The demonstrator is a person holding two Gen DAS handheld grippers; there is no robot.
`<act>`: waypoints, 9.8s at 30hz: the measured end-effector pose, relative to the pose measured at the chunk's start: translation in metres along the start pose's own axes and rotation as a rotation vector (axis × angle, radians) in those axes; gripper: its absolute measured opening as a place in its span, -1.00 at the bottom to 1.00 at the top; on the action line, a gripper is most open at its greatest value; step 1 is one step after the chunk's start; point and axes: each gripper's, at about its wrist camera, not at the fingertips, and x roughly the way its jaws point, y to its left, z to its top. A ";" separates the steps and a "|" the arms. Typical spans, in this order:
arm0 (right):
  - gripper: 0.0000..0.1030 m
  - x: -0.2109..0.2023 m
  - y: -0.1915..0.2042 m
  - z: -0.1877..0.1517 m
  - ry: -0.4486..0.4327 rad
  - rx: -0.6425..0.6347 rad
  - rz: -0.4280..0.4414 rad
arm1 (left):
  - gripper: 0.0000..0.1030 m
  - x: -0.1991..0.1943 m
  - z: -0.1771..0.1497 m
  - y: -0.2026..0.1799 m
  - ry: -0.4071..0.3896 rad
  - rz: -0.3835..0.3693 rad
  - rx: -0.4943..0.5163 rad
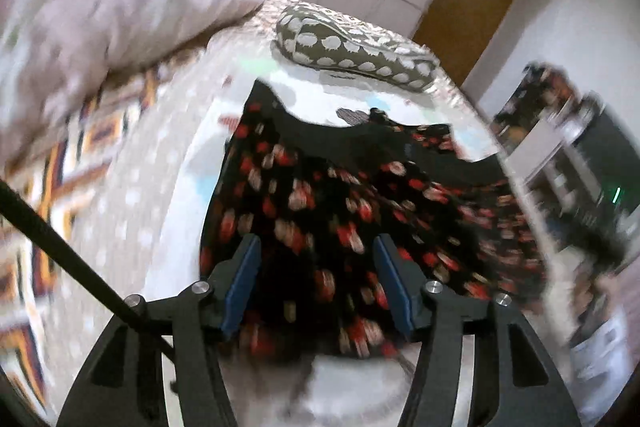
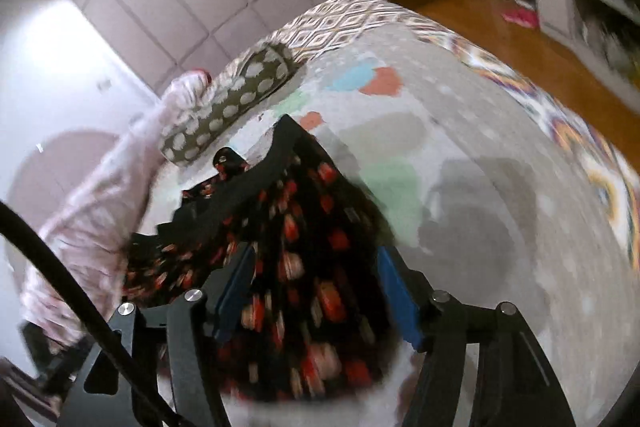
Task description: Fold large clothes
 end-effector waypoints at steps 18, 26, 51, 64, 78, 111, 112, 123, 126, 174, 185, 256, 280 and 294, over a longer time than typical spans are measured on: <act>-0.70 0.135 -0.016 0.054 0.146 0.015 -0.283 | 0.19 0.138 0.044 0.025 0.088 0.274 0.083; -0.33 0.134 -0.032 0.050 0.130 0.069 -0.229 | 0.24 0.132 0.048 0.024 0.120 0.259 0.053; -0.13 0.080 0.211 -0.057 0.141 -0.387 0.093 | 0.48 0.084 0.016 0.061 0.087 0.352 -0.023; -0.13 0.163 0.245 -0.108 0.199 -0.553 -0.055 | 0.48 0.025 -0.009 0.063 0.039 0.326 -0.004; -0.11 0.108 0.262 -0.107 0.129 -0.572 0.000 | 0.48 0.006 -0.005 0.063 0.014 0.326 -0.001; 0.25 0.111 0.356 -0.291 -0.065 -1.232 -0.105 | 0.89 0.172 0.085 0.100 0.309 -0.380 -0.234; 0.16 0.112 0.357 -0.291 -0.065 -1.233 -0.105 | 0.85 0.172 0.085 0.097 0.303 -0.375 -0.222; -0.59 0.089 0.347 -0.261 -0.114 -1.099 -0.027 | -0.60 0.140 0.116 0.046 0.273 -0.238 -0.159; -0.61 0.062 0.333 -0.239 -0.180 -1.016 0.002 | -0.61 0.120 0.142 -0.006 0.240 -0.261 -0.100; 0.07 -0.067 -0.020 -0.040 -0.134 -0.005 0.127 | 0.33 0.105 -0.013 -0.254 0.127 -0.040 0.411; -0.84 0.033 0.019 -0.013 0.158 -0.141 -0.006 | 0.33 0.078 -0.008 -0.238 0.108 -0.151 0.309; 0.75 0.095 -0.062 0.010 0.197 0.103 0.228 | 0.95 0.207 0.007 -0.187 0.450 -0.569 -0.066; -0.19 0.061 -0.004 0.016 0.089 0.101 0.232 | 0.13 0.150 0.038 -0.189 0.311 -0.459 0.027; -0.20 0.126 0.081 0.022 0.136 0.024 0.281 | 0.13 0.158 0.066 -0.103 0.294 -0.317 -0.087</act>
